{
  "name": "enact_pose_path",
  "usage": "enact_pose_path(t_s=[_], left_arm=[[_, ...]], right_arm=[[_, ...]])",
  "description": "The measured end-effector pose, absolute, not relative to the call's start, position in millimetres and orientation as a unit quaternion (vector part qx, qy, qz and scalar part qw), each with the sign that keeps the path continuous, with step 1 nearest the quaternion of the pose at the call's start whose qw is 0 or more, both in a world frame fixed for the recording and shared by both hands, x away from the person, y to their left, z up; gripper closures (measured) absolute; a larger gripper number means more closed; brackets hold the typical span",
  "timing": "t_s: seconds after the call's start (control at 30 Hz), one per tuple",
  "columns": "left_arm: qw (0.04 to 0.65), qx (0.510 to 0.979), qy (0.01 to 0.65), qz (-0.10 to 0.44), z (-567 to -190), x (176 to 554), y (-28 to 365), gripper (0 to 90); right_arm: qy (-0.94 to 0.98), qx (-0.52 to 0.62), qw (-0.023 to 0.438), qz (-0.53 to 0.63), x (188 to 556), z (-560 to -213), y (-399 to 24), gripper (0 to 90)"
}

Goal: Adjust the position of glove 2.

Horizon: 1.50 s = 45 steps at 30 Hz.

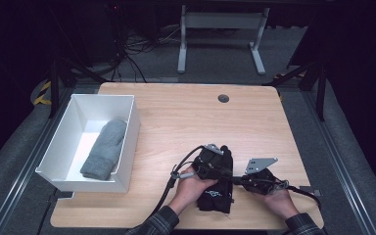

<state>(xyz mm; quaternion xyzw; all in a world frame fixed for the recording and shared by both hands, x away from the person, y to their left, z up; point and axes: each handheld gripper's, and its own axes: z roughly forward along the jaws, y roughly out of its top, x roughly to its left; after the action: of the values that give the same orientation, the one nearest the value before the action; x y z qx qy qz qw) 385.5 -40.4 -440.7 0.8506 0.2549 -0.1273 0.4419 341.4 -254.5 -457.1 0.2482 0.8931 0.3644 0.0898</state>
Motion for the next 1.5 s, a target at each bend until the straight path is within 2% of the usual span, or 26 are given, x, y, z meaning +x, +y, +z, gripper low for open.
enact_pose_path(t_s=[0.1,0.2,0.23,0.27,0.3,0.43,0.53,0.7,1.1,1.5], left_arm=[[0.448,0.85,0.246,-0.127,-435.4,382.1,-39.8,79.3],[0.444,0.855,0.235,-0.128,-432.1,375.9,-41.1,90.0],[0.444,0.855,0.235,-0.128,-432.1,375.9,-41.1,90.0],[0.441,0.858,0.23,-0.129,-431.8,371.7,-42.6,90.0],[0.437,0.861,0.225,-0.127,-432.4,369.0,-43.9,90.0],[0.417,0.874,0.217,-0.124,-438.5,356.4,-52.1,90.0],[0.392,0.888,0.208,-0.121,-445.3,348.9,-58.7,90.0],[0.354,0.907,0.208,-0.098,-448.3,344.6,-61.4,90.0],[0.313,0.925,0.21,-0.059,-441.9,344.1,-31.6,90.0],[0.299,0.924,0.236,-0.024,-440.9,352.0,10.9,90.0]], right_arm=[[0.89,0.252,0.102,0.365,341.0,-452.8,-259.1,90.0],[0.889,0.26,0.122,0.357,341.0,-449.3,-265.0,89.0],[0.888,0.262,0.128,0.355,341.0,-448.6,-266.6,86.6],[0.886,0.268,0.139,0.351,341.3,-447.9,-269.4,79.7],[0.886,0.268,0.139,0.351,341.3,-447.9,-269.4,79.7],[0.876,0.295,0.151,0.351,344.7,-449.5,-279.9,59.5],[0.87,0.309,0.159,0.348,346.9,-450.7,-286.9,48.1],[0.868,0.315,0.165,0.346,348.3,-452.5,-290.8,39.5],[0.871,0.315,0.172,0.336,350.2,-458.9,-291.5,28.5],[0.869,0.319,0.17,0.339,350.7,-462.1,-292.8,26.6]])
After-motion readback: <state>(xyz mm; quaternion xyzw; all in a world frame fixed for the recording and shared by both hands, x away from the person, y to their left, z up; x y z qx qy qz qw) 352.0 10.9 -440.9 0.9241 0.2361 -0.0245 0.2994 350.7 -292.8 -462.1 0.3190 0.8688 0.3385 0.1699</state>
